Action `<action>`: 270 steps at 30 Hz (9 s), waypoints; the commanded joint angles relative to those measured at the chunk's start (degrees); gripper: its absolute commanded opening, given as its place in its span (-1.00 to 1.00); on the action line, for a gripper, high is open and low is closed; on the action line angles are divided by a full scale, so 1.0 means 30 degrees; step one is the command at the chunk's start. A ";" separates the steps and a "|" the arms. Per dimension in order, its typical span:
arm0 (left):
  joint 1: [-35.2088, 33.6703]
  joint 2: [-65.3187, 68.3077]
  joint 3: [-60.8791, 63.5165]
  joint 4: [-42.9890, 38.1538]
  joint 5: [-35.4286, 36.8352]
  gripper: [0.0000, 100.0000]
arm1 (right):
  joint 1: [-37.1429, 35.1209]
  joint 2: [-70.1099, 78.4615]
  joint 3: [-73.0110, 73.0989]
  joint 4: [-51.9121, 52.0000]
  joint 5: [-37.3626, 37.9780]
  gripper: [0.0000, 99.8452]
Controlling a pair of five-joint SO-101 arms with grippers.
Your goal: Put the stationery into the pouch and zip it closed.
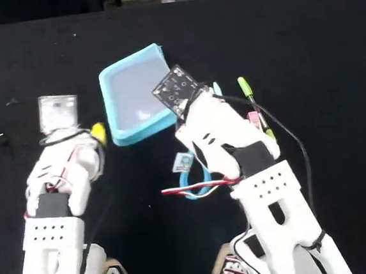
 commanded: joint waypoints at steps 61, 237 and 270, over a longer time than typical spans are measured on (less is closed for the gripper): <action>-0.0454 -0.0147 0.2154 0.0733 0.4015 -0.71 | -0.6505 -0.3326 -0.4645 -0.1963 -0.1788 -0.98; -0.8894 -0.0147 0.3502 -0.2579 0.8557 -0.72 | -0.4718 0.0073 1.0476 -0.0440 -0.7707 -0.72; -0.8982 -0.0147 0.3502 -0.2579 0.8557 -0.72 | 0.0762 0.0044 0.5553 0.5304 -0.6799 -0.58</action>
